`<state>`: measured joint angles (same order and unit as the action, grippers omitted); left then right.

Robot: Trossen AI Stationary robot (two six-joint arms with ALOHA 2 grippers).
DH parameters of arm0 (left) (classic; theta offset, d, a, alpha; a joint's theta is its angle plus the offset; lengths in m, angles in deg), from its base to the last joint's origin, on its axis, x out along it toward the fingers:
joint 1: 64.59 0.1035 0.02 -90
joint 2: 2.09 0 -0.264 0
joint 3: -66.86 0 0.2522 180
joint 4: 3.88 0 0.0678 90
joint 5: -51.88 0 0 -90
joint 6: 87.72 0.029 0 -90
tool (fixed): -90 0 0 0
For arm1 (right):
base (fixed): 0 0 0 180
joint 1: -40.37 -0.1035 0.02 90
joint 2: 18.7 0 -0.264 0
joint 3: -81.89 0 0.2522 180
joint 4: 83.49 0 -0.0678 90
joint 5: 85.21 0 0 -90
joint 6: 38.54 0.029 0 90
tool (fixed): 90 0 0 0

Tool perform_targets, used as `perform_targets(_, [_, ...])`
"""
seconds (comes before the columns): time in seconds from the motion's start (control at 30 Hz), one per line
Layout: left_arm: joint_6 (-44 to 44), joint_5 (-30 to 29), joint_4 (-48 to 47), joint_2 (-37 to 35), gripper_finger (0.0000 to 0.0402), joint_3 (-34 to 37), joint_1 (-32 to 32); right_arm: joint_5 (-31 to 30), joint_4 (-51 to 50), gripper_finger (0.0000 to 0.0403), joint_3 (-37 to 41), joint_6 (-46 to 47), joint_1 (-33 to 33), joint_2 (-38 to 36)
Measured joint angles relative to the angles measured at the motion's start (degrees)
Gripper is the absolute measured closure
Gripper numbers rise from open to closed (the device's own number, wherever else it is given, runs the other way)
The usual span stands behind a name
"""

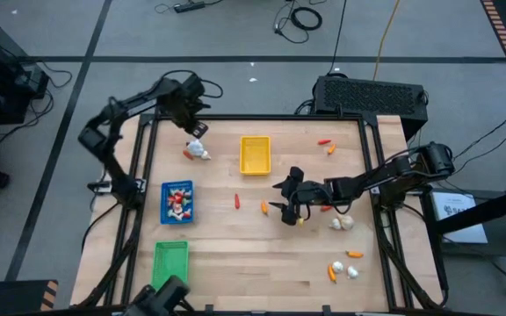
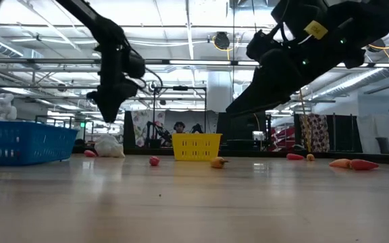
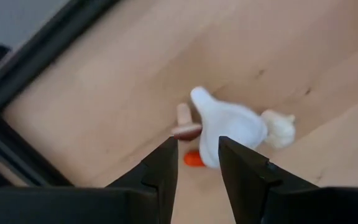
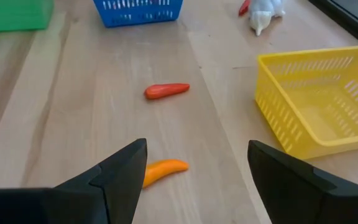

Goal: Sort produce into baskets
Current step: Put the brown mushroom into the blue bin

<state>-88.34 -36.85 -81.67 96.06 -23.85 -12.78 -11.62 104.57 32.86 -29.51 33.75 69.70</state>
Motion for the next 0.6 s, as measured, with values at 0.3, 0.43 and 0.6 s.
perform_targets(0.3, [0.07,-0.05,-3.46,6.41,0.0212,-3.29,-0.07,0.2,0.02,0.0133,0.0,-0.73,0.22,0.0])
perform_targets(0.43, [0.08,-1.25,-3.63,7.92,0.0178,-3.29,-0.07,0.2,0.02,0.0133,0.0,-0.74,0.22,0.0])
perform_targets(0.6, [-0.03,-2.68,-3.4,10.88,0.0164,-3.29,-0.07,0.22,0.02,0.0133,0.0,-0.73,0.22,0.0])
